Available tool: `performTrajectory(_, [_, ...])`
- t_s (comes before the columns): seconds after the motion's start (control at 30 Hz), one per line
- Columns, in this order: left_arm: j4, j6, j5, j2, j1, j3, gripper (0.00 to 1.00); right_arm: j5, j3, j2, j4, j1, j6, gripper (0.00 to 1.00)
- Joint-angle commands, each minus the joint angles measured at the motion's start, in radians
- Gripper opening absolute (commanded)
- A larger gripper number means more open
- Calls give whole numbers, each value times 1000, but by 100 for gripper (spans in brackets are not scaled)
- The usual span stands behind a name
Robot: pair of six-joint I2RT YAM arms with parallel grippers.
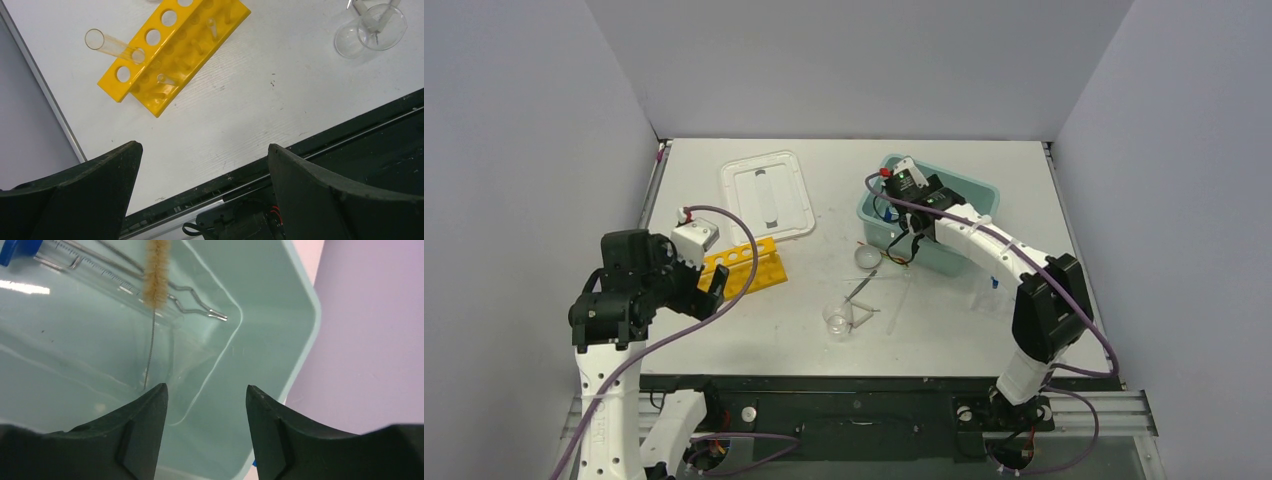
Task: Organize the chemistry lab equipment
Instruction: Place the chemistry item in the storage box.
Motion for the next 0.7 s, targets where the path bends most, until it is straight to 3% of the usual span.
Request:
performTrajectory(0.0, [16, -5, -6, -16, 4, -4, 96, 77, 31, -82, 68, -9, 89, 57])
performTrajectory(0.17, [10, -3, 5, -21, 4, 1, 97, -19, -110, -271, 143, 36, 216, 58])
performTrajectory(0.3, [11, -3, 15, -18, 4, 5, 97, -33, -190, -396, 125, 115, 423, 63])
performTrajectory(0.47, [10, -6, 33, -21, 4, 5, 97, -333, -401, -569, 308, 115, 725, 81])
performTrajectory(0.5, [10, -8, 35, -23, 4, 5, 97, -467, -487, -591, 364, 64, 810, 88])
performTrajectory(0.6, [13, -17, 25, -27, 4, 11, 97, -741, -685, -658, 722, -107, 984, 91])
performTrajectory(0.67, [20, -27, 11, -34, 4, 15, 97, -788, -723, -649, 736, -116, 1034, 92])
